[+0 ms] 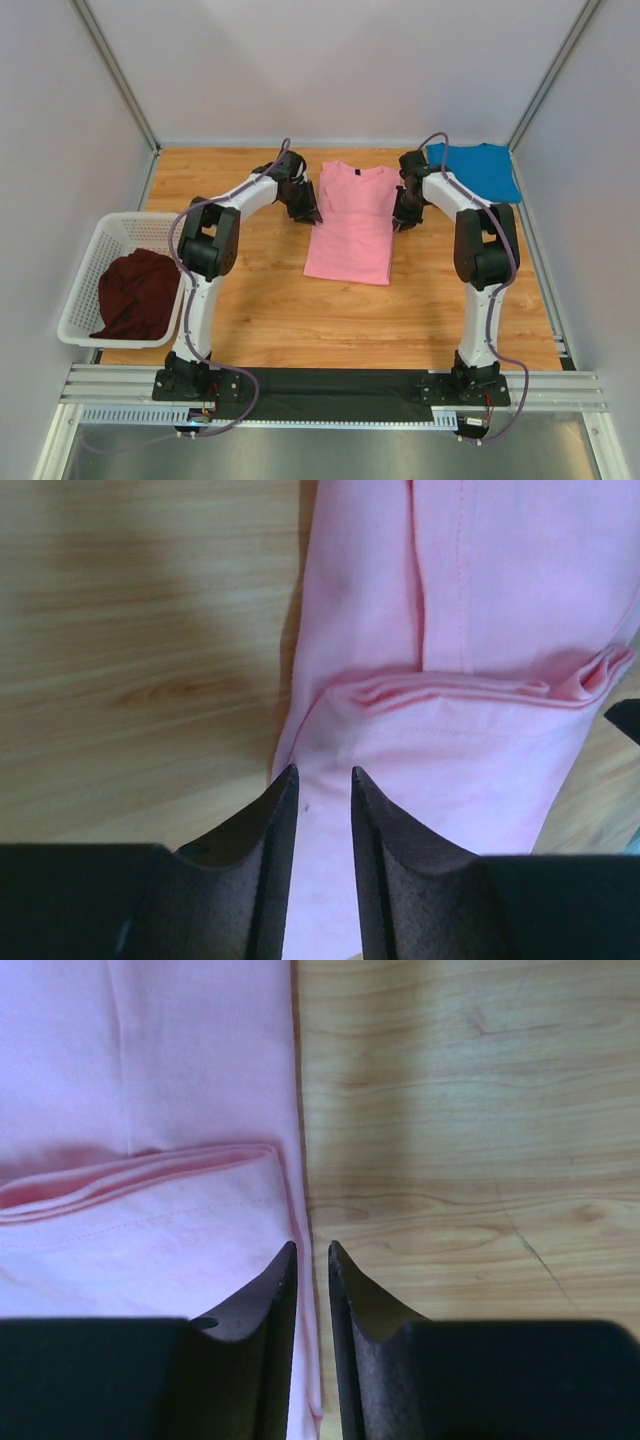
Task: Fold and stack the t-shirts
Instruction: Fold the tshirt
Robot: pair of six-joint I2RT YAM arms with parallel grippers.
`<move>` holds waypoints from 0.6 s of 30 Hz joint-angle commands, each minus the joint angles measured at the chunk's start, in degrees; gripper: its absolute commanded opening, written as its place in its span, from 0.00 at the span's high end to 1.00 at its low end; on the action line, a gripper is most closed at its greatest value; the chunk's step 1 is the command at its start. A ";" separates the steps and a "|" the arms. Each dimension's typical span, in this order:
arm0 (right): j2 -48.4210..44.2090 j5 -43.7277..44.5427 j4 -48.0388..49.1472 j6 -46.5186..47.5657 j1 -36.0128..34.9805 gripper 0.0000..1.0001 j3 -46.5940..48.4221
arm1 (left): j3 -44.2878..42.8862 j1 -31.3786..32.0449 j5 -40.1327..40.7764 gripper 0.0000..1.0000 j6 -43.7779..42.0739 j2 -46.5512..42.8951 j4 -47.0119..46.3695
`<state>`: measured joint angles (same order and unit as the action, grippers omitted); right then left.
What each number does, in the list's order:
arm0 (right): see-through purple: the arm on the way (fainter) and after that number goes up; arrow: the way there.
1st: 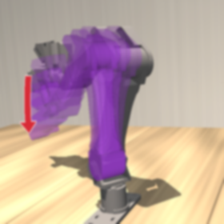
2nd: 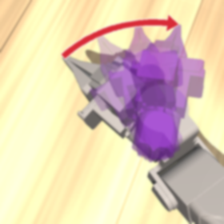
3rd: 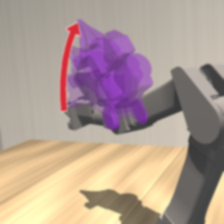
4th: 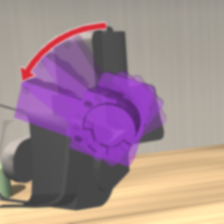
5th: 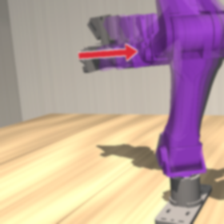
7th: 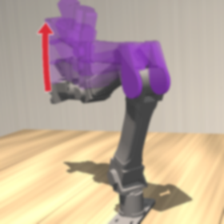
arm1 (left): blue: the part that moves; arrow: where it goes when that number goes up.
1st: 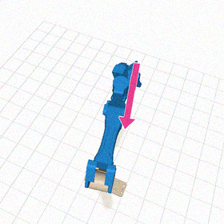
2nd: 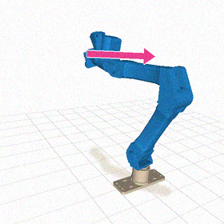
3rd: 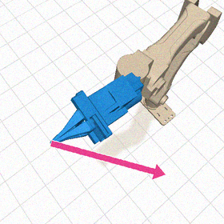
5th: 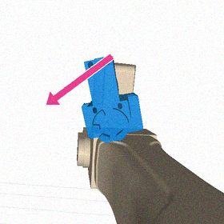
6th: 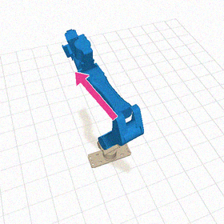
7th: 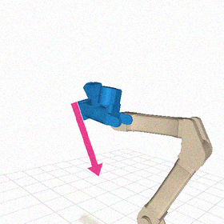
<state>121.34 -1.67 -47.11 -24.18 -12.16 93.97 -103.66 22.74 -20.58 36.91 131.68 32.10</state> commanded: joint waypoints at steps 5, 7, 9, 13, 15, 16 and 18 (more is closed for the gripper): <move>-13.65 -3.06 -3.25 -1.65 -0.66 0.74 -5.18 | 5.99 -0.59 3.62 0.58 -4.47 -15.64 4.99; -16.30 -2.99 -2.64 -2.18 -1.46 0.73 -8.44 | 8.46 -0.42 2.31 0.57 -5.26 -17.58 4.38; -18.85 -5.26 -1.67 -2.88 -2.77 0.73 -12.22 | 13.10 -0.07 1.51 0.57 -6.05 -19.78 3.77; -24.64 -7.39 1.58 -4.11 -3.74 0.72 -22.23 | 21.99 1.42 -2.17 0.58 -6.93 -24.88 -0.09; -25.97 -7.12 2.55 -3.94 -4.10 0.73 -24.44 | 26.20 2.30 -6.54 0.60 -6.59 -25.85 -2.90; -26.76 -7.29 3.34 -3.94 -4.18 0.73 -25.84 | 27.36 2.39 -8.49 0.63 -5.89 -25.94 -4.22; -27.29 -8.95 4.22 -3.94 -4.10 0.78 -26.82 | 30.16 2.92 -11.14 0.64 -4.48 -26.47 -7.29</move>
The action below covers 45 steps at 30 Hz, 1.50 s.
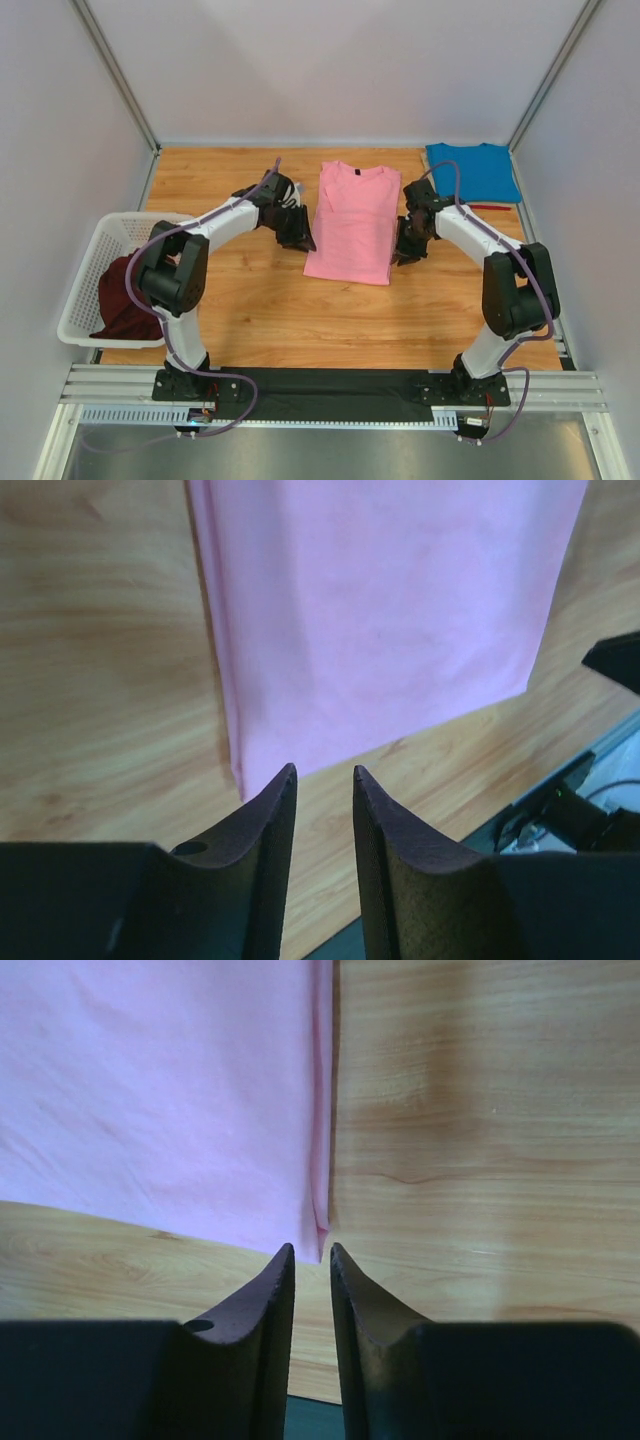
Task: Fold and stack the t-shirts
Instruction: Fold the tshirt
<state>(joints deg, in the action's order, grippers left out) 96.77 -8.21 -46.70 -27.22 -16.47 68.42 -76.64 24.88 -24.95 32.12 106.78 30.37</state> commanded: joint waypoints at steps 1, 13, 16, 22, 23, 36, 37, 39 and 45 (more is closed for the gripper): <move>-2.82 -3.73 5.55 -1.08 0.12 0.79 -1.80 | 3.69 1.13 -6.69 0.64 0.40 -1.66 -6.02; 2.89 -4.37 12.33 -2.75 -0.85 0.83 -10.32 | 10.10 1.83 -1.69 0.65 1.10 2.29 -7.08; 3.25 -3.22 13.56 -2.40 -0.85 0.83 -12.51 | 12.91 1.83 0.42 0.64 2.33 1.33 -7.60; -1.93 -2.34 11.73 -1.43 -0.85 0.81 -13.49 | 15.64 1.83 -1.41 0.63 3.56 -3.68 -8.66; -3.85 -2.86 11.19 -1.43 -0.93 0.81 -13.23 | 15.65 1.83 -1.68 0.62 3.30 -4.82 -8.57; -6.60 -5.59 9.87 -5.38 -0.93 0.64 -14.81 | 13.18 1.13 1.57 0.50 -1.01 -8.09 -2.41; -6.25 -5.85 10.22 -5.82 -1.02 0.64 -14.98 | 13.18 0.87 1.48 0.50 -1.18 -7.38 -2.59; -5.54 -7.17 11.71 -6.96 -1.02 0.64 -15.60 | 13.10 0.69 0.78 0.50 -1.27 -5.36 -3.04; -2.91 -8.32 16.37 -8.55 -1.02 0.63 -18.67 | 14.33 0.60 -0.36 0.48 -1.18 -1.85 -5.85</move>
<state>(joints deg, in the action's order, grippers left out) 92.73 -15.14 -34.63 -33.82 -17.21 50.72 -62.39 25.63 -24.53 32.14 103.74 26.94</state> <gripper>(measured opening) 0.367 0.516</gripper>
